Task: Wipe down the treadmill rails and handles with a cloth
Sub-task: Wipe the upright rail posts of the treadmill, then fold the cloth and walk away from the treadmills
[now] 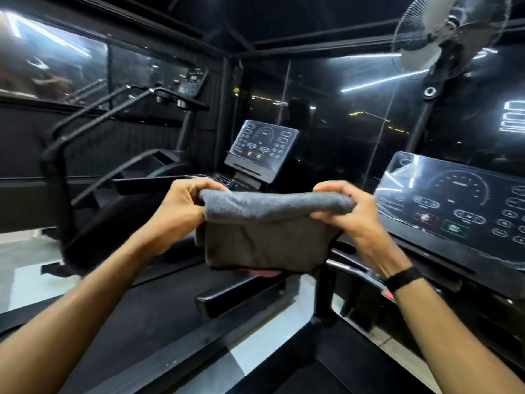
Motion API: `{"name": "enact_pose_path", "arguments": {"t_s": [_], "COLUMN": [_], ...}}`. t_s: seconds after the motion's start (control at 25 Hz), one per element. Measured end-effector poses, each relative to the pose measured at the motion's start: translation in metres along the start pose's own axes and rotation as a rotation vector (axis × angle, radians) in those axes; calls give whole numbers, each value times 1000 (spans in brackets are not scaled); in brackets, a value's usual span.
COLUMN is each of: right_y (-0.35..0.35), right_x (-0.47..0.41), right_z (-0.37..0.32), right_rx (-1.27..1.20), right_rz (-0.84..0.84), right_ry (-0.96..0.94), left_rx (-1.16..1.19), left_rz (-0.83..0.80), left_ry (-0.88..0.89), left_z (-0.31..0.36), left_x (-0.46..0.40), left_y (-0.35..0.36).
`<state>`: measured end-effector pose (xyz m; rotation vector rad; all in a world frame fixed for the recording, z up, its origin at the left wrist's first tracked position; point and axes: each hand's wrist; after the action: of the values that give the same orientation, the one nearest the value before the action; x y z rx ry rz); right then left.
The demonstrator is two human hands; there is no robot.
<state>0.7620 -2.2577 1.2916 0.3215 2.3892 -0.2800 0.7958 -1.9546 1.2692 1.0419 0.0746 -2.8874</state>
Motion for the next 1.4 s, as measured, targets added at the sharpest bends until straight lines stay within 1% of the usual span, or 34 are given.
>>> {"name": "enact_pose_path", "arguments": {"t_s": [0.04,0.08,0.16,0.24,0.32,0.4,0.44,0.52,0.6,0.68,0.8,0.88,0.96,1.04,1.12,1.16,1.24,1.32,1.4], "right_y": [18,41,93,140,187,233,256,309,354,406,483,533,587,625,663,683,719,750,772], "right_x": [-2,1,10,11,4,-5,-7,-6,3,7,24,37,59,75,88,97,118,150,191], "right_z": [-3,-4,6,14,9,3,-3,-12,-19,-23,-29,-31,-43,-57,-78,-86,-100,-123,-154], "right_rx": [-145,-217,-212,-203,-258,-305,-322,-344,-350,-382,-422,-431,-438,-488,-542,-558,-562,-583,-626], "right_rz": [7,1,-21,2,28,-9,-55,-166,-247,-310,-479,-523,-610,-729,-834,-853,-823,-836,-867], "right_ry": [28,76,93,74,60,42,26,-12,3,8,137,241,267,231,161,128,81,31,8], "left_rx": [11,1,-65,-85,-97,-125,-130,-152,-213,-250,-351,-467,-568,-617,-737,-826,-999,-1093,-1184], "left_rz": [67,113,150,175,199,217,264,416,573,708,929,1021,1164,1230,1294,1345,1439,1574,1702], "left_ry": [-14,-48,-119,-152,-210,-312,-357,-398,-471,-422,-421,-446,-494,-521,-479,-467,-454,-433,-455], "left_z": [4,7,1,-8,-9,-4,-3,-13,-18,-21,-25,-25,-19,-10,1,10,29,47,65], "left_x": [-5,-6,-1,4,8,6,5,6,18,28,55,71,93,111,131,142,166,195,224], "left_y": [-14,-29,-60,-86,-124,-161,-178,-221,-254,-301,-369,-404,-436,-460,-490,-504,-523,-533,-537]}}
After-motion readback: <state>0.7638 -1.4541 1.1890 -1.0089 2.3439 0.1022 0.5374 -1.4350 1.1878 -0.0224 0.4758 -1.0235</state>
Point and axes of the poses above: each hand's wrist, its own x-axis away from the middle knuckle, its own y-axis out of the palm, z = x × y, and after that the axes turned 15 degrees about z, right-handed
